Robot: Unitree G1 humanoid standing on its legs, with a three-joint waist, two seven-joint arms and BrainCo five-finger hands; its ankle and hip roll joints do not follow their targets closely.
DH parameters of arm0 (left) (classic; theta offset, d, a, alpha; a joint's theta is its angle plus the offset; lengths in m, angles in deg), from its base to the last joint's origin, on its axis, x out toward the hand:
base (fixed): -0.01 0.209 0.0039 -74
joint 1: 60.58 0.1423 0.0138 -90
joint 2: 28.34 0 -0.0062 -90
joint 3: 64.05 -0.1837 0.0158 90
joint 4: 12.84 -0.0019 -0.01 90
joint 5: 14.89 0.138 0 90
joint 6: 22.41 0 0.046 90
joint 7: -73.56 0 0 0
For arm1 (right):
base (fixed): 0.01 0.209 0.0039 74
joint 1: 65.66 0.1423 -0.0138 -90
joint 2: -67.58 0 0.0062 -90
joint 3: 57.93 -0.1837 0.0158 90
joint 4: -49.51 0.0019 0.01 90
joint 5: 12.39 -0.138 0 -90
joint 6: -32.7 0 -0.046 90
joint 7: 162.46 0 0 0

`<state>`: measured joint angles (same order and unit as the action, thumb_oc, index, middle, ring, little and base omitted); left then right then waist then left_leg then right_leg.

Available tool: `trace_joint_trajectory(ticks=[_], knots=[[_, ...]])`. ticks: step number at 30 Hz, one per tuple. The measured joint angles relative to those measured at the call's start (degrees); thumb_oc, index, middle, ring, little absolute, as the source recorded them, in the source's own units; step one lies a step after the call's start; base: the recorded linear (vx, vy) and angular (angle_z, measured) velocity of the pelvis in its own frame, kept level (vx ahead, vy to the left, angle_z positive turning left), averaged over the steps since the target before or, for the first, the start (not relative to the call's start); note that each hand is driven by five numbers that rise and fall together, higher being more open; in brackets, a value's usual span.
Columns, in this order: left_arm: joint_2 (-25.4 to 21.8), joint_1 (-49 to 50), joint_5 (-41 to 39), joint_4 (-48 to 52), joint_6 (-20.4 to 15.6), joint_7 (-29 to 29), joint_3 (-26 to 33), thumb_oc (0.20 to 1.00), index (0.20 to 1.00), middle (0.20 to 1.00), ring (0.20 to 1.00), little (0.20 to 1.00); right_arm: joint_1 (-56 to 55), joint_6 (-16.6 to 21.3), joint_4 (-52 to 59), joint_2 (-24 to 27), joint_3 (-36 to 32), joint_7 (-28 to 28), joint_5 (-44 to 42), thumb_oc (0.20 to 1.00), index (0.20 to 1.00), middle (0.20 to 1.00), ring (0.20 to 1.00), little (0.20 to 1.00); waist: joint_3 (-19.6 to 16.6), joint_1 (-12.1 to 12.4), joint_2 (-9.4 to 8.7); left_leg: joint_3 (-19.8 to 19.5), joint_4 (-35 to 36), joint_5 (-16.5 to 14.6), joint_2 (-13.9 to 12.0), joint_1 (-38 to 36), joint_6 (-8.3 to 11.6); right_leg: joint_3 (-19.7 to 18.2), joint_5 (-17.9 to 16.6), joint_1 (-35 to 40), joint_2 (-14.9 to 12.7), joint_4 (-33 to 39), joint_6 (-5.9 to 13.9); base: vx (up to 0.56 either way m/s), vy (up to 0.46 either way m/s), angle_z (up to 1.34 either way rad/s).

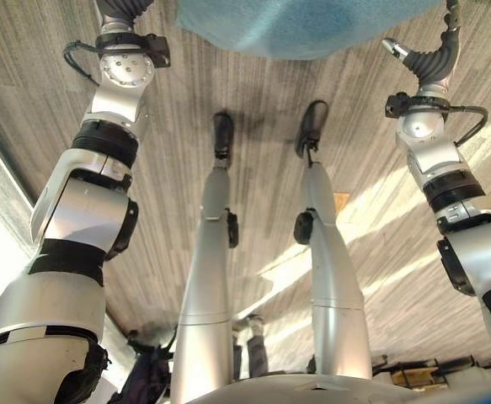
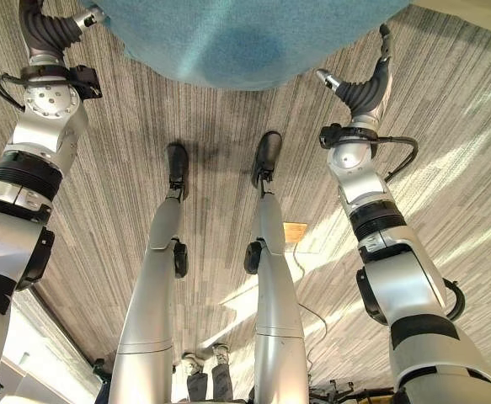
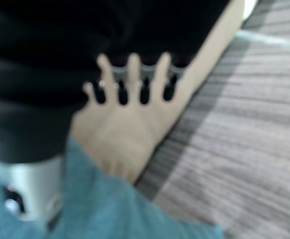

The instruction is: Pick up all the scattered cushions and arrange them neatly on the sofa.

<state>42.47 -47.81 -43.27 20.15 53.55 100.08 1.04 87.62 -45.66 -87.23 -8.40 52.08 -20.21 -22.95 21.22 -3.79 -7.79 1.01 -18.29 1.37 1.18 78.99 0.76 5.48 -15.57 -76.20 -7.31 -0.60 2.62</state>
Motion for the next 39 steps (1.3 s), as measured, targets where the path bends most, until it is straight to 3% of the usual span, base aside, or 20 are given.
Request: trace_joint_trajectory(ticks=[5, 12, 15, 18, 19, 20, 21, 32, 34, 39], knots=[[1.42, -3.39, -4.76, 0.18, -0.02, -1.32, -2.24, 1.000, 1.000, 1.000, 1.000, 1.000, 7.66, 0.00, 0.70, -0.51, 6.09, 1.77, -1.26, 1.000, 1.000, 1.000, 1.000, 1.000, -0.01, 0.37, 0.01, 0.88, 0.70, 0.05, -0.40, 0.40, 0.07, -1.09, -0.33, -1.19, 0.46, 0.09, -0.25, 0.02, -0.003, -0.02], [2.74, -3.99, -4.86, 0.22, -0.03, -1.39, -3.50, 1.000, 1.000, 1.000, 1.000, 1.000, 8.55, -0.02, 0.21, -3.04, 7.64, 2.56, -2.36, 1.000, 1.000, 1.000, 1.000, 1.000, -0.12, 0.85, 0.25, 0.91, 1.26, 0.17, -0.87, 0.41, 0.26, -1.25, -0.33, -1.47, 0.93, 0.41, -0.26, 0.00, 0.000, 0.00], [3.65, -4.23, -5.70, 0.71, -0.03, -1.21, -4.41, 1.000, 1.000, 1.000, 1.000, 1.000, 9.05, -0.06, 0.12, -4.38, 7.70, 2.54, -3.96, 1.000, 1.000, 1.000, 1.000, 1.000, -1.02, 1.43, 2.06, 0.22, 1.26, 0.51, -0.96, 1.64, 0.76, -0.82, -0.39, -2.44, 1.07, 0.39, -0.33, 0.00, -0.011, 0.01], [3.14, -4.68, -7.14, 2.07, 0.01, -1.18, -4.45, 1.000, 1.000, 1.000, 1.000, 1.000, 10.51, -0.26, 0.10, -4.70, 8.76, 2.54, -4.49, 1.000, 1.000, 1.000, 1.000, 1.000, -1.03, 1.70, 2.09, 0.25, 1.42, 0.82, -1.24, 2.20, 1.19, -0.71, -0.75, -3.21, 1.32, 0.40, -0.77, 0.00, -0.011, 0.00], [3.06, -4.65, -7.14, 2.64, 0.00, -1.19, -4.42, 0.846, 0.846, 0.846, 0.846, 0.846, 10.96, -0.49, 0.09, -4.66, 8.96, 2.55, -4.57, 0.624, 0.624, 0.624, 0.624, 0.624, -1.03, 1.71, 2.09, 0.22, 1.52, 0.93, -1.31, 2.23, 1.34, -0.69, -0.85, -3.32, 1.42, 0.40, -0.90, 0.00, 0.000, 0.00], [3.03, -4.53, -7.33, 2.83, -0.01, -1.22, -4.47, 0.244, 0.244, 0.244, 0.244, 0.244, 11.18, -0.58, 0.11, -4.65, 9.58, 2.64, -4.65, 0.238, 0.238, 0.238, 0.238, 0.238, -1.05, 1.81, 2.11, 0.18, 1.53, 1.03, -1.47, 2.19, 1.48, -0.69, -0.93, -3.30, 1.60, 0.38, -1.01, 0.01, -0.040, 0.00], [2.93, -4.49, -8.62, 3.98, -0.01, -1.23, -4.46, 0.200, 0.200, 0.200, 0.200, 0.200, 11.65, -0.61, 0.32, -4.69, 10.03, 2.73, -5.02, 0.200, 0.200, 0.200, 0.200, 0.200, -1.05, 1.93, 2.13, 0.20, 1.56, 1.19, -1.66, 2.19, 1.71, -0.65, -1.02, -3.32, 1.77, 0.39, -1.12, 0.00, -0.037, -0.01], [0.62, 1.58, -9.28, 10.55, -0.79, -1.79, -3.32, 0.200, 0.200, 0.200, 0.200, 0.200, 12.01, -1.29, 2.70, -0.34, 10.33, 4.91, -4.79, 0.200, 0.200, 0.200, 0.200, 0.200, -0.90, 3.77, 2.40, -0.11, 2.27, 2.26, -2.80, 1.45, 2.88, -0.09, -1.24, -3.59, 2.85, -0.76, -1.42, -0.01, 0.000, 0.00], [0.63, 4.59, -9.26, 12.36, -0.78, -2.51, -2.85, 0.200, 0.200, 0.200, 0.200, 0.200, 10.42, -1.53, 3.28, 0.26, 9.69, 6.53, -3.94, 0.200, 0.200, 0.200, 0.200, 0.200, -0.73, 4.40, 2.66, 0.11, 2.40, 2.47, -2.72, -0.53, 2.87, -0.12, -1.13, -2.30, 2.72, -1.84, -1.37, -0.07, 0.039, 0.03], [5.63, 18.11, -9.21, 21.96, -1.90, -2.83, 4.28, 0.200, 0.200, 0.200, 0.200, 0.200, 2.48, -2.19, 10.41, -0.64, 5.65, 7.39, -2.89, 0.200, 0.200, 0.200, 0.200, 0.200, -0.34, 4.84, 3.70, -0.05, 8.62, 5.50, -1.73, -11.53, 3.07, 0.02, 1.37, 4.64, 1.65, -4.65, -0.32, -0.07, 0.036, 0.10]])
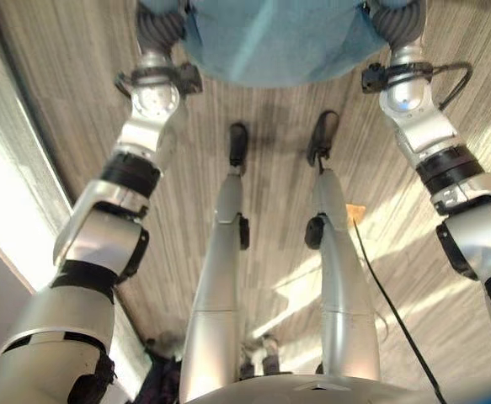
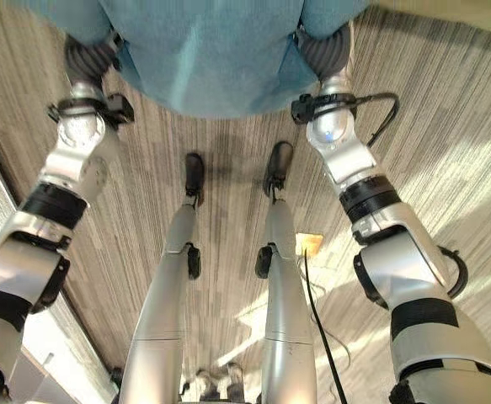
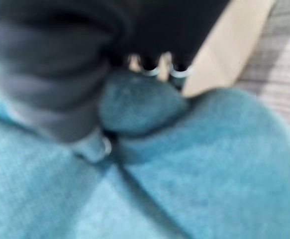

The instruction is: Pick up all the scattered cushions and arrange them neatly on the sofa.

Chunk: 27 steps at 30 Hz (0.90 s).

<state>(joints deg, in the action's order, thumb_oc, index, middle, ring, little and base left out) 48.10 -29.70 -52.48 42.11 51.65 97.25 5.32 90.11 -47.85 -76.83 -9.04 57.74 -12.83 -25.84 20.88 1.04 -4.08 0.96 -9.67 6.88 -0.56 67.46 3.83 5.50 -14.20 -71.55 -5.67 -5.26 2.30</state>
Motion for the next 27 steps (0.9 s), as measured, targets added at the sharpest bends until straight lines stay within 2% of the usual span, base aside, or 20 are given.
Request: trace_joint_trajectory(ticks=[2, 3, 4, 6, 7, 8, 10, 13, 17, 18, 19, 20, 22, 23, 25, 26, 27], knots=[[3.02, 5.34, 0.04, 4.47, -0.24, 0.04, 3.65, 0.200, 0.200, 0.200, 0.200, 0.200, -3.95, -0.50, 4.54, -0.16, -2.26, 0.51, 1.47, 0.200, 0.200, 0.200, 0.200, 0.200, 0.49, 0.04, 0.38, -0.02, 2.04, 0.86, 0.54, -4.62, -0.12, 0.11, 0.08, 3.53, -0.39, -0.27, -0.27, -0.09, 0.043, 0.07], [5.64, 9.42, 0.07, 5.76, -0.75, 0.10, 4.99, 0.200, 0.200, 0.200, 0.200, 0.200, -7.76, -0.60, 7.20, -1.56, -3.52, 0.63, 2.58, 0.200, 0.200, 0.200, 0.200, 0.200, 0.94, -0.09, 0.77, -0.05, 3.64, 1.06, 0.59, -9.67, -0.32, 0.12, 0.53, 7.87, -0.60, -0.25, -0.44, -0.10, 0.027, 0.03], [7.60, 11.65, 0.09, 6.33, -0.97, 0.26, 5.05, 0.200, 0.200, 0.200, 0.200, 0.200, -10.37, -0.58, 9.18, -2.76, -4.73, 0.61, 3.62, 0.200, 0.200, 0.200, 0.200, 0.200, 0.33, -0.14, 1.06, -0.07, 4.52, 1.11, 0.90, -12.90, -0.39, 0.25, 1.17, 10.75, -0.78, -0.34, 0.09, -0.08, 0.025, 0.04], [8.51, 14.60, 0.44, 9.58, -1.39, 0.47, 5.30, 0.200, 0.200, 0.200, 0.200, 0.200, -13.00, -0.54, 11.98, -3.87, -7.16, 0.60, 3.80, 0.200, 0.200, 0.200, 0.200, 0.200, -0.70, -0.24, 1.38, -0.08, 4.63, 1.14, 1.08, -15.65, -0.40, 0.38, 2.07, 12.96, -1.19, -1.64, -0.17, 0.02, 0.040, 0.08], [10.47, 18.01, 1.17, 11.29, -2.00, 0.49, 6.27, 0.200, 0.200, 0.200, 0.200, 0.200, -15.19, -0.63, 12.89, -4.29, -7.19, 0.79, 5.45, 0.200, 0.200, 0.200, 0.200, 0.200, -0.84, -0.30, 1.51, -0.45, 5.75, 0.97, 1.43, -21.28, -0.51, 0.52, 3.79, 17.85, -1.55, -2.25, -0.04, 0.02, 0.078, 0.07], [9.89, 20.48, 1.20, 12.13, -2.24, 0.45, 6.24, 0.200, 0.200, 0.200, 0.200, 0.200, -16.49, -0.54, 13.28, -4.97, -7.22, 1.19, 5.81, 0.200, 0.200, 0.200, 0.200, 0.200, -1.70, -0.28, 1.60, -0.16, 5.65, 0.60, 1.65, -23.10, -0.65, 0.72, 4.51, 19.50, -1.61, -2.87, 0.18, 0.04, 0.100, 0.04], [10.72, 27.85, 1.40, 16.56, -2.28, -0.14, 6.95, 0.200, 0.200, 0.200, 0.200, 0.200, -23.32, -0.53, 17.21, -5.96, -7.09, 2.86, 5.83, 0.200, 0.200, 0.200, 0.200, 0.200, 0.09, 0.18, 1.68, -0.10, 7.89, 0.27, 1.51, -32.68, -0.90, 0.71, 5.10, 27.99, -1.30, -2.26, -0.56, 0.02, 0.056, -0.08], [11.14, 36.16, 2.91, 16.52, -2.56, -1.49, 7.29, 0.200, 0.200, 0.200, 0.200, 0.200, -31.66, 0.39, 17.24, -9.15, -5.78, 5.43, 5.85, 0.200, 0.200, 0.200, 0.200, 0.200, -5.02, 0.22, 2.08, 0.25, 10.06, -1.25, 0.78, -40.58, -0.90, 1.12, 6.43, 36.04, -0.95, 1.12, 0.69, 0.08, 0.006, -0.17], [11.58, 39.28, 2.59, 16.20, -2.39, -3.46, 7.69, 0.200, 0.200, 0.200, 0.200, 0.200, -35.38, 0.26, 16.75, -9.04, -5.23, 7.78, 5.83, 0.200, 0.200, 0.200, 0.200, 0.200, -6.48, 0.21, 2.67, 0.38, 11.67, -1.19, 0.23, -46.08, -0.92, 2.09, 6.40, 41.81, -0.73, 2.67, 1.08, 0.16, -0.102, 0.00], [12.36, 40.07, 2.64, 15.22, -2.27, -4.11, 7.56, 0.200, 0.200, 0.200, 0.200, 0.200, -37.20, 0.25, 16.72, -9.00, -5.50, 8.06, 5.85, 0.200, 0.200, 0.200, 0.200, 0.200, -6.30, 0.30, 3.22, -0.34, 11.64, -1.29, -0.19, -48.17, -0.70, 3.22, 6.65, 44.86, -0.47, 3.04, 1.06, 0.19, -0.181, 0.52], [13.91, 40.46, 2.67, 13.21, -1.78, -5.24, 7.12, 0.200, 0.200, 0.200, 0.200, 0.200, -40.42, 0.20, 16.76, -8.45, -6.35, 8.23, 5.84, 0.200, 0.200, 0.200, 0.200, 0.200, -6.42, 0.01, 4.11, -2.29, 11.15, -1.05, -0.48, -50.61, -0.29, 5.86, 7.62, 49.26, -0.51, 3.96, 1.02, 0.22, -0.137, 0.96], [14.73, 41.46, 2.77, 12.78, -1.71, -6.03, 5.95, 0.200, 0.200, 0.200, 0.200, 0.200, -43.04, 0.20, 16.80, -8.52, -7.11, 8.75, 5.84, 0.200, 0.200, 0.200, 0.200, 0.200, -7.27, 0.19, 3.95, -3.54, 10.25, -1.06, -0.83, -52.41, 1.48, 8.17, 9.00, 52.90, -0.33, 5.39, 0.40, 0.16, -0.097, 0.92], [13.96, 42.12, 2.74, 12.80, -1.73, -6.24, 6.05, 0.200, 0.200, 0.200, 0.200, 0.200, -43.04, 0.25, 16.85, -8.65, -7.10, 9.94, 5.83, 0.200, 0.200, 0.200, 0.200, 0.200, -8.24, 1.35, 4.57, -5.05, 8.52, -3.06, -2.10, -52.53, 4.21, 9.07, 9.91, 54.23, 0.80, 5.24, -0.92, 0.14, -0.054, 0.29], [13.94, 42.35, 2.72, 12.80, -1.72, -6.25, 6.00, 0.200, 0.200, 0.200, 0.200, 0.200, -43.15, 0.24, 16.85, -9.08, -7.01, 10.05, 5.83, 0.200, 0.200, 0.200, 0.200, 0.200, -8.32, 1.75, 4.43, -5.29, 7.72, -2.76, -1.55, -52.49, 3.75, 8.80, 9.79, 54.56, 0.83, 5.20, -0.87, 0.20, -0.018, -0.02], [14.03, 42.48, 2.71, 12.80, -1.72, -6.25, 6.14, 0.200, 0.200, 0.200, 0.200, 0.200, -43.23, 0.23, 16.85, -9.11, -7.03, 10.23, 5.82, 0.200, 0.200, 0.200, 0.200, 0.200, -9.05, 1.95, 5.59, -6.43, 7.61, -3.27, -1.47, -52.54, 3.06, 8.56, 9.20, 55.09, 1.29, 5.68, -1.32, 0.30, 0.088, -0.09], [14.00, 43.17, 2.79, 12.81, -1.38, -6.82, 5.89, 0.200, 0.200, 0.200, 0.200, 0.200, -43.50, 0.07, 16.75, -9.01, -7.09, 10.43, 5.79, 0.200, 0.200, 0.200, 0.200, 0.200, -9.20, 2.71, 4.92, -6.26, 5.48, -6.06, 1.25, -51.39, 1.59, 5.65, 6.49, 57.75, 0.74, 10.50, -2.98, 0.24, 0.113, -0.43], [14.05, 44.08, 2.78, 12.80, -1.19, -7.18, 6.30, 0.200, 0.200, 0.200, 0.200, 0.200, -43.42, 0.05, 16.76, -8.90, -7.07, 11.15, 5.82, 0.200, 0.200, 0.200, 0.200, 0.200, -9.23, 3.30, 4.45, -6.40, 11.22, -5.71, 4.66, -52.33, 0.97, 3.49, 6.32, 57.69, -0.44, 10.52, -2.65, 0.22, 0.116, -0.44]])
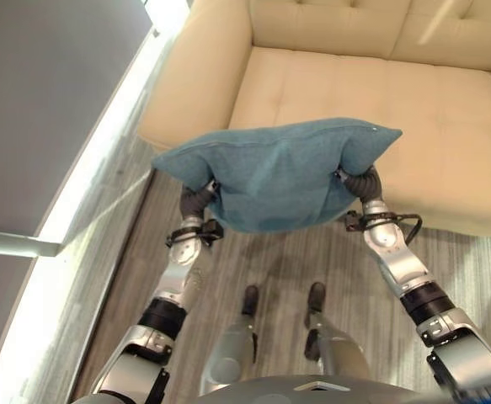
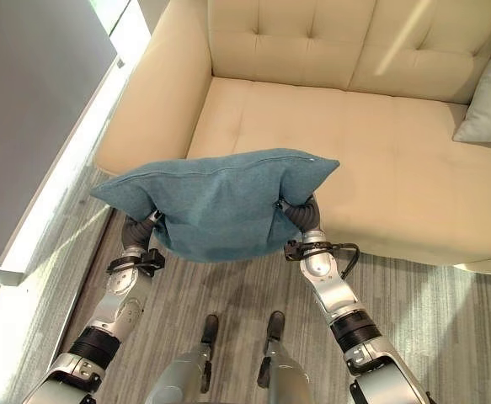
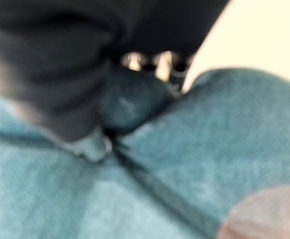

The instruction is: Pick up all the scattered cushions and arrange them neatly on the sofa.

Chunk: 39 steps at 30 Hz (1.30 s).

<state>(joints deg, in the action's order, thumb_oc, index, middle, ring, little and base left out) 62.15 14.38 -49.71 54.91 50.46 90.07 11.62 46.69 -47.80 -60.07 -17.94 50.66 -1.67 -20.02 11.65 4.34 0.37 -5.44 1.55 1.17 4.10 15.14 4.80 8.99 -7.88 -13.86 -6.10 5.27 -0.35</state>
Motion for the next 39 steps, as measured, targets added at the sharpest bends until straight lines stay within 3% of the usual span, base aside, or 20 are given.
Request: trace_joint_trajectory(ticks=[2, 4, 7, 8, 11, 14, 16, 18, 22, 24, 25, 27, 28, 29, 31, 32, 35, 36, 38, 39], knots=[[-0.76, 0.95, 0.48, 0.12, 0.59, -0.98, -0.64, 0.200, 0.200, 0.200, 0.200, 0.200, -0.36, -0.11, -0.02, 0.17, -0.07, 0.00, -0.03, 0.200, 0.200, 0.200, 0.200, 0.200, -0.16, 0.09, 0.08, -0.48, 0.71, 0.18, 3.20, 2.06, -0.79, -0.75, 0.59, -0.04, -1.03, -0.02, 0.71, 0.26, 0.102, -0.70], [-0.83, 4.39, 0.55, 0.47, 0.99, -1.57, 1.86, 0.200, 0.200, 0.200, 0.200, 0.200, -0.49, -0.47, -0.03, -0.16, 1.55, 1.24, 0.06, 0.200, 0.200, 0.200, 0.200, 0.200, -1.01, 2.88, 1.34, 0.72, 0.51, 2.46, 0.43, 1.02, -2.50, -1.40, 2.25, -0.45, 2.17, -4.12, 3.72, 0.30, 0.117, -1.34], [-2.75, 8.39, 0.57, 3.20, 1.77, -1.84, 2.19, 0.200, 0.200, 0.200, 0.200, 0.200, -2.34, -0.67, 0.01, -2.33, 1.32, 2.74, 0.17, 0.200, 0.200, 0.200, 0.200, 0.200, -1.49, 3.01, 0.28, 3.06, 0.34, 2.55, -0.25, -2.15, -2.40, 0.85, 11.67, 1.51, 1.46, -16.98, 5.02, 0.17, 0.092, -0.45], [-4.14, 9.85, 0.58, 4.02, 1.79, -2.48, 1.83, 0.200, 0.200, 0.200, 0.200, 0.200, -3.29, -0.69, 0.13, -3.38, 1.14, 3.36, 0.25, 0.200, 0.200, 0.200, 0.200, 0.200, -2.17, 3.24, -1.22, 6.69, -0.62, 2.84, 0.24, -3.35, -1.98, 0.80, 14.75, 4.88, -0.11, -16.81, 6.84, 0.21, 0.192, -0.22], [-6.62, 10.18, 0.59, 4.05, 2.43, -2.53, 2.92, 0.200, 0.200, 0.200, 0.200, 0.200, -5.35, -0.74, 0.31, -5.61, 1.24, 4.36, 1.59, 0.200, 0.200, 0.200, 0.200, 0.200, -2.79, 4.37, -2.81, 10.23, -1.71, 1.21, 0.62, -5.88, -5.97, -0.07, 15.24, 6.00, -1.24, -17.94, 7.96, 0.08, 0.178, -0.59], [-8.67, 9.16, 0.78, 4.09, 2.95, -2.80, 3.72, 0.200, 0.200, 0.200, 0.200, 0.200, -6.11, -1.24, 0.30, -7.10, 2.35, 5.48, 2.19, 0.200, 0.200, 0.200, 0.200, 0.200, -2.70, 3.96, -2.74, 12.97, -3.91, -0.28, -0.22, -8.18, -9.61, 1.58, 15.21, 2.16, -2.47, -28.62, 12.03, 0.10, 0.141, -0.70], [-7.58, 9.48, 0.94, 4.14, 2.95, -2.86, 4.30, 0.200, 0.200, 0.200, 0.200, 0.200, -6.13, -1.23, 0.32, -6.93, 2.24, 5.49, 2.23, 0.200, 0.200, 0.200, 0.200, 0.200, -2.54, 4.11, -2.49, 13.96, -3.93, -1.35, -0.71, -9.06, -10.30, 5.75, 15.48, 0.56, -4.99, -31.80, 11.93, 0.28, -0.001, -0.39], [-5.82, 10.42, 0.99, 4.06, 3.03, -2.91, 5.28, 0.200, 0.200, 0.200, 0.200, 0.200, -5.71, -1.24, 0.59, -6.08, 2.40, 5.63, 2.21, 0.200, 0.200, 0.200, 0.200, 0.200, -2.47, 4.40, -2.32, 13.95, -2.59, -2.17, -0.84, -9.80, -9.27, 6.99, 14.40, 0.93, -6.28, -22.40, 9.89, 0.26, -0.017, -0.25], [-4.38, 10.24, 1.17, 2.16, 3.25, -3.01, 6.19, 0.200, 0.200, 0.200, 0.200, 0.200, -4.84, -1.50, 0.55, -5.88, 2.84, 6.44, 2.16, 0.200, 0.200, 0.200, 0.200, 0.200, -2.36, 3.08, -2.13, 12.51, -1.52, -2.81, -1.03, -10.32, -8.22, 6.03, 3.16, -0.21, -7.01, -0.58, 11.33, 0.35, -0.084, 0.22], [-4.67, 13.45, 1.83, 2.44, 3.26, -3.02, 6.22, 0.200, 0.200, 0.200, 0.200, 0.200, -5.24, -2.03, -0.56, -5.87, 4.84, 6.70, 2.14, 0.200, 0.200, 0.200, 0.200, 0.200, -3.62, 2.88, -5.28, 10.67, -0.03, -3.43, -0.13, -14.08, -5.80, 5.67, -1.84, 1.71, -6.45, 0.29, 9.57, 0.39, -0.175, 0.65], [-4.54, 14.19, 1.83, 2.43, 3.25, -3.02, 6.33, 0.200, 0.200, 0.200, 0.200, 0.200, -5.26, -2.05, -0.54, -5.82, 4.86, 7.12, 2.15, 0.200, 0.200, 0.200, 0.200, 0.200, -3.96, 2.91, -5.67, 9.59, 0.02, -3.77, -0.34, -14.59, -5.21, 5.06, -5.40, 2.10, -6.20, 0.20, 5.88, 0.21, -0.175, 0.45], [-2.98, 14.37, 1.78, 3.15, 3.25, -3.01, 6.01, 0.200, 0.200, 0.200, 0.200, 0.200, -5.09, -2.05, -0.04, -4.69, 5.09, 7.16, 2.07, 0.200, 0.200, 0.200, 0.200, 0.200, -4.40, 3.02, -3.97, 6.44, -0.73, -4.58, -4.10, -13.64, -3.41, 7.80, -3.82, 2.99, -2.63, 0.24, 4.23, 0.03, -0.135, 0.56], [-2.46, 13.16, 1.72, 2.99, 3.00, -2.97, 5.68, 0.200, 0.200, 0.200, 0.200, 0.200, -4.38, -2.02, -0.02, -4.13, 4.55, 6.74, 1.91, 0.200, 0.200, 0.200, 0.200, 0.200, -4.29, 2.96, -4.24, 5.59, -5.21, -4.84, -5.57, -9.95, -2.21, 9.55, -3.09, 2.69, -1.38, 0.09, 3.03, 0.11, -0.138, 1.02], [-2.61, 9.49, 1.67, 2.60, 3.17, -2.92, 4.26, 0.200, 0.200, 0.200, 0.200, 0.200, -3.44, -2.07, -0.07, -3.23, 2.85, 5.38, 1.05, 0.200, 0.200, 0.200, 0.200, 0.200, -3.26, 2.47, -5.78, 3.90, -22.26, -5.49, -5.87, 1.03, -1.76, 10.49, -2.30, 2.39, -1.80, 0.08, 0.85, 0.16, -0.073, 0.86], [-2.25, 9.66, 1.60, 2.78, 3.05, -2.93, 4.24, 0.200, 0.200, 0.200, 0.200, 0.200, -2.76, -2.07, -0.41, -3.50, 2.17, 4.86, 1.04, 0.200, 0.200, 0.200, 0.200, 0.200, -2.63, 3.11, -6.12, 5.14, -26.87, -7.98, -7.23, 3.53, -2.34, 8.96, 0.60, 3.89, -0.15, 0.09, -2.30, 0.17, -0.023, 0.12], [-2.32, 9.09, 1.59, 2.86, 3.03, -2.93, 4.18, 0.200, 0.200, 0.200, 0.200, 0.200, -2.44, -2.05, -0.14, -3.55, 1.87, 4.61, 1.02, 0.200, 0.200, 0.200, 0.200, 0.200, -1.37, 2.73, -6.94, 4.61, -17.81, -7.07, -7.32, 2.86, -2.03, 8.84, 1.10, 4.99, 0.44, 0.08, -2.10, 0.24, 0.124, -0.31], [-0.77, 8.13, 1.62, 2.15, 3.24, -3.44, 3.15, 0.200, 0.200, 0.200, 0.200, 0.200, -2.87, -2.03, -0.23, -1.89, 0.84, 4.39, 0.57, 0.200, 0.200, 0.200, 0.200, 0.200, -0.16, 1.29, -5.25, 6.33, -9.37, -3.96, -4.90, 3.42, -1.42, 9.55, 3.63, 6.96, -0.02, 0.13, -0.40, 0.22, 0.156, 0.06], [-0.32, 8.26, 1.62, 2.14, 3.25, -3.86, 2.41, 0.200, 0.200, 0.200, 0.200, 0.200, -2.92, -2.04, -0.64, -1.45, 0.10, 4.38, -0.02, 0.200, 0.200, 0.200, 0.200, 0.200, -0.18, 1.72, -4.84, 7.16, -4.99, -1.84, -2.95, 3.69, -1.80, 9.53, 3.77, 7.08, -0.42, 0.13, 0.04, 0.15, 0.102, 0.02], [-0.84, 8.23, 1.65, 2.16, 3.31, -4.54, 2.06, 0.200, 0.200, 0.200, 0.200, 0.200, -3.00, -2.03, -0.76, -1.50, -0.46, 4.30, -0.03, 0.200, 0.200, 0.200, 0.200, 0.200, -0.18, 3.89, -2.66, 7.57, -1.81, 2.36, -3.32, 3.46, -1.11, 9.33, 4.44, 7.81, 1.23, 0.13, 1.88, 0.24, 0.120, -0.35], [-1.61, 8.28, 1.63, 2.29, 3.51, -4.55, 2.25, 0.200, 0.200, 0.200, 0.200, 0.200, -3.14, -2.08, -0.75, -2.27, -0.62, 4.30, -0.02, 0.200, 0.200, 0.200, 0.200, 0.200, -0.23, 4.62, -2.75, 8.12, -1.87, 2.55, -2.89, 2.99, -0.94, 9.30, 5.93, 8.37, 0.71, -0.33, 4.26, 0.29, 0.152, -0.15]])
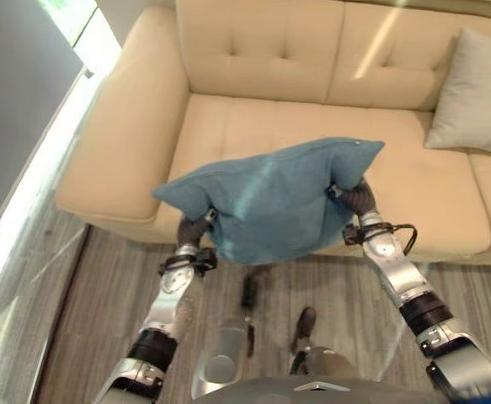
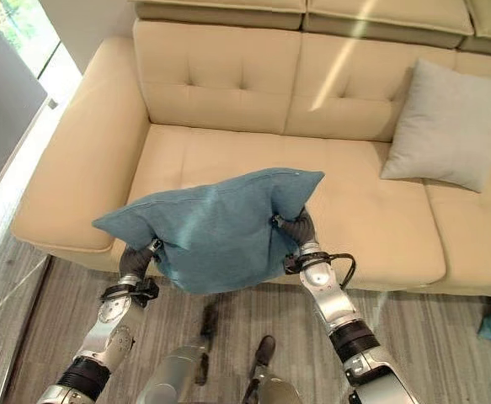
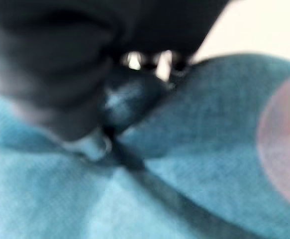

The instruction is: Pick up all the scattered cushions and arrange them neatly on the sofa.

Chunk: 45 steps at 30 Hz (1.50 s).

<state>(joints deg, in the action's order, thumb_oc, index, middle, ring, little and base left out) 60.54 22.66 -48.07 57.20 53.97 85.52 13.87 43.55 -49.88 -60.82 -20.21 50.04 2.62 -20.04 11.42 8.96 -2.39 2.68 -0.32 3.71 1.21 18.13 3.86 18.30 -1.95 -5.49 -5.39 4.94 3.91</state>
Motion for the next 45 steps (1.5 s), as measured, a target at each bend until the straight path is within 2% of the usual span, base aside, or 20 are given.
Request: trace_joint_trajectory(ticks=[2, 5, 7, 8, 12, 15, 16, 19, 22, 24, 25, 27, 29, 31, 33, 34, 36, 39, 41, 45], knots=[[-2.05, 0.22, 0.02, 0.15, 0.48, -0.08, 0.09, 0.200, 0.200, 0.200, 0.200, 0.200, -0.87, -0.14, 0.84, -0.29, 0.56, 0.27, 0.07, 0.200, 0.200, 0.200, 0.200, 0.200, -0.12, 0.20, -0.36, 0.01, 0.23, 0.11, 2.45, -2.42, -0.13, -0.21, 1.80, 4.76, -1.80, -0.99, 2.19, 0.19, 0.149, 0.31], [-4.99, 1.73, 0.07, 3.17, 0.44, -0.10, 1.82, 0.200, 0.200, 0.200, 0.200, 0.200, -1.70, -0.11, 1.60, -3.13, 0.72, 0.92, 0.10, 0.200, 0.200, 0.200, 0.200, 0.200, -0.18, 1.74, -0.35, 1.06, -0.03, -0.14, 3.67, -6.01, -4.81, -0.23, 3.47, 6.81, -3.77, -4.32, 3.92, 0.15, 0.203, 0.03], [-6.41, 1.86, 0.10, 3.39, 0.50, -0.11, 2.15, 0.200, 0.200, 0.200, 0.200, 0.200, -2.19, -0.13, 1.52, -4.28, 1.00, 1.15, 0.18, 0.200, 0.200, 0.200, 0.200, 0.200, -0.26, 1.69, -0.46, 1.43, -0.12, -0.05, 3.82, -8.14, -6.14, -0.26, 4.55, 6.18, -4.84, -8.38, 5.57, 0.11, 0.251, -0.11], [-7.41, 1.87, 0.15, 3.59, 0.52, -0.31, 2.29, 0.200, 0.200, 0.200, 0.200, 0.200, -2.10, -0.12, 1.55, -4.72, 0.77, 1.31, 0.76, 0.200, 0.200, 0.200, 0.200, 0.200, -0.26, 1.62, -0.45, 1.71, -0.73, -1.09, 3.82, -8.90, -7.45, -0.35, 5.06, 6.03, -5.25, -11.00, 6.28, 0.07, 0.259, -0.21], [-7.31, 1.67, 0.22, 3.76, 0.90, -0.52, 2.37, 0.200, 0.200, 0.200, 0.200, 0.200, -2.24, -0.13, 1.50, -5.79, 0.33, 1.29, 2.23, 0.200, 0.200, 0.200, 0.200, 0.200, -0.18, -0.11, 0.19, 1.33, -1.92, -2.34, 3.26, -10.77, -9.34, -3.50, 7.95, -2.20, -7.50, -29.43, 7.66, 0.10, 0.121, -0.24], [-6.14, 1.69, 0.21, 3.83, 0.99, -0.44, 2.62, 0.200, 0.200, 0.200, 0.200, 0.200, -2.19, -0.13, 1.56, -5.57, 0.08, 1.30, 2.23, 0.200, 0.200, 0.200, 0.200, 0.200, -0.26, -0.92, 0.09, 1.49, -1.89, -3.14, 3.54, -12.06, -9.52, -3.45, 7.67, -2.57, -7.35, -19.29, 6.97, 0.22, -0.022, 0.05], [-5.61, 1.87, 0.19, 3.74, 0.91, -0.45, 2.58, 0.200, 0.200, 0.200, 0.200, 0.200, -2.00, -0.10, 1.65, -4.74, -0.05, 1.36, 2.23, 0.200, 0.200, 0.200, 0.200, 0.200, -0.69, -1.52, 0.22, 0.24, -1.37, -4.86, 3.56, -11.88, -8.76, -4.80, 6.26, -4.20, -7.09, -15.15, 7.69, 0.23, -0.028, 0.10], [-3.38, 0.78, 0.20, 2.21, 0.90, -0.32, 3.17, 0.200, 0.200, 0.200, 0.200, 0.200, -1.73, -0.16, 1.56, -3.91, 0.25, 1.36, 2.22, 0.200, 0.200, 0.200, 0.200, 0.200, -0.70, -2.27, 1.18, -1.74, -1.21, -4.64, 3.82, -10.95, -8.52, -9.05, -1.46, -7.32, -6.88, -1.49, 8.15, 0.25, -0.094, 0.19], [-3.24, 0.04, 0.69, 1.63, 0.88, -0.32, 1.79, 0.200, 0.200, 0.200, 0.200, 0.200, -2.19, -0.18, 1.12, -3.43, 0.40, 1.07, 2.11, 0.200, 0.200, 0.200, 0.200, 0.200, -1.38, -4.56, -0.08, -5.56, -0.66, -4.21, 4.18, -11.19, -7.63, -9.44, -5.84, -8.07, -6.63, 0.51, 7.67, 0.24, -0.102, 0.87], [-3.58, 2.50, 0.61, 1.74, 0.78, -0.31, 1.93, 0.200, 0.200, 0.200, 0.200, 0.200, -2.23, -0.18, 1.12, -3.70, 0.83, 1.19, 2.11, 0.200, 0.200, 0.200, 0.200, 0.200, -3.57, -4.33, -3.46, -6.93, 0.19, -4.79, 5.23, -11.50, -6.31, -9.22, -8.72, -7.39, -6.21, 0.60, 4.49, 0.22, -0.073, 0.49], [-2.93, 3.23, 0.53, 1.66, 0.78, -0.18, 1.92, 0.200, 0.200, 0.200, 0.200, 0.200, -1.99, -0.17, 1.14, -3.71, 0.86, 1.21, 2.10, 0.200, 0.200, 0.200, 0.200, 0.200, -3.55, -3.32, -2.52, -7.17, 0.04, -4.85, 3.76, -11.45, -5.40, -9.21, -10.17, -7.51, -4.56, 0.36, 1.62, 0.22, -0.080, 0.16], [-1.46, 3.80, 0.55, 1.82, 0.70, -0.13, 1.99, 0.200, 0.200, 0.200, 0.200, 0.200, -1.81, -0.18, 1.13, -2.09, 1.87, 1.15, 2.05, 0.200, 0.200, 0.200, 0.200, 0.200, -3.66, -3.36, -1.15, -8.06, 2.23, -4.75, -0.06, -12.42, -3.44, -6.64, -8.77, -7.04, -1.15, 0.35, 0.20, 0.25, -0.098, 0.08], [-1.39, 1.99, 0.57, 1.86, 0.70, -0.10, 1.25, 0.200, 0.200, 0.200, 0.200, 0.200, -0.79, -0.18, 1.13, -0.86, 1.56, 0.71, 1.59, 0.200, 0.200, 0.200, 0.200, 0.200, -3.40, -4.99, -1.17, -8.60, 5.57, -3.69, -4.38, -13.66, -1.24, -3.49, -8.21, -6.98, 2.62, 0.37, 0.22, 0.19, -0.074, 0.13], [-1.33, -1.49, 0.64, 1.91, 0.70, 1.02, 0.86, 0.200, 0.200, 0.200, 0.200, 0.200, 0.91, -0.18, 1.14, -0.32, 0.45, -0.71, 1.59, 0.200, 0.200, 0.200, 0.200, 0.200, -2.48, -6.15, -1.48, -9.44, 5.58, -3.87, -5.84, -12.77, 0.19, -1.65, -6.16, -7.34, 3.84, 0.40, -0.49, 0.11, -0.017, 0.15], [-2.19, -5.60, 0.70, 1.87, 0.62, 2.89, 1.03, 0.200, 0.200, 0.200, 0.200, 0.200, 4.92, -0.25, 1.15, -0.17, 0.49, -2.13, 1.74, 0.200, 0.200, 0.200, 0.200, 0.200, -1.77, -6.35, -1.43, -9.61, 5.50, -3.36, -6.55, -9.61, 1.15, -1.50, -5.74, -10.35, 4.45, 0.40, -0.43, 0.06, 0.042, 0.15], [-4.60, -12.98, 0.74, 1.71, 0.55, 4.82, 0.66, 0.200, 0.200, 0.200, 0.200, 0.200, 12.06, -0.32, 1.07, 0.64, 0.38, -4.05, 1.78, 0.200, 0.200, 0.200, 0.200, 0.200, -0.29, -6.51, -0.94, -10.04, 5.44, -2.05, -6.47, -4.99, 1.88, -0.56, -7.01, -14.68, 4.36, 0.36, -1.60, 0.03, 0.066, 0.20], [-7.60, -18.98, 1.19, 0.65, 0.47, 6.47, 0.70, 0.200, 0.200, 0.200, 0.200, 0.200, 17.93, -0.45, -0.08, 2.34, 0.46, -5.70, 2.25, 0.200, 0.200, 0.200, 0.200, 0.200, 1.52, -6.75, 0.08, -10.59, 5.44, -1.51, -6.54, -3.17, 2.07, -0.37, -7.64, -16.31, 4.40, 0.35, -2.24, 0.06, 0.055, 0.15], [-12.97, -32.26, 1.32, -8.62, -0.01, 9.13, -3.40, 0.200, 0.200, 0.200, 0.200, 0.200, 29.21, -0.88, -7.14, 2.87, 2.61, -8.10, 2.29, 0.200, 0.200, 0.200, 0.200, 0.200, 1.69, -6.82, 0.51, -10.21, 5.31, -1.16, -6.37, -0.07, 2.31, -0.46, -7.85, -19.62, 4.33, 0.33, -2.23, 0.03, 0.019, -0.05], [-16.90, -41.39, 1.26, -11.95, -1.14, 10.72, -5.47, 0.200, 0.200, 0.200, 0.200, 0.200, 35.55, -0.87, -9.69, 3.32, 3.64, -10.66, 2.26, 0.200, 0.200, 0.200, 0.200, 0.200, 1.66, -6.95, 0.51, -9.63, 5.29, -0.67, -6.32, 2.82, 2.46, -0.69, -9.52, -22.85, 4.46, 0.32, -3.74, 0.04, 0.003, -0.12], [-20.40, -49.37, 1.13, -16.64, -2.10, 10.88, -8.85, 0.200, 0.200, 0.200, 0.200, 0.200, 39.40, -1.38, -10.91, 5.28, 5.70, -12.87, 2.25, 0.200, 0.200, 0.200, 0.200, 0.200, 1.66, -7.42, 0.52, -7.65, 4.79, -0.70, -6.08, 3.83, 2.51, -0.49, -10.29, -24.27, 4.43, 0.32, -4.84, 0.05, 0.005, -0.12]])
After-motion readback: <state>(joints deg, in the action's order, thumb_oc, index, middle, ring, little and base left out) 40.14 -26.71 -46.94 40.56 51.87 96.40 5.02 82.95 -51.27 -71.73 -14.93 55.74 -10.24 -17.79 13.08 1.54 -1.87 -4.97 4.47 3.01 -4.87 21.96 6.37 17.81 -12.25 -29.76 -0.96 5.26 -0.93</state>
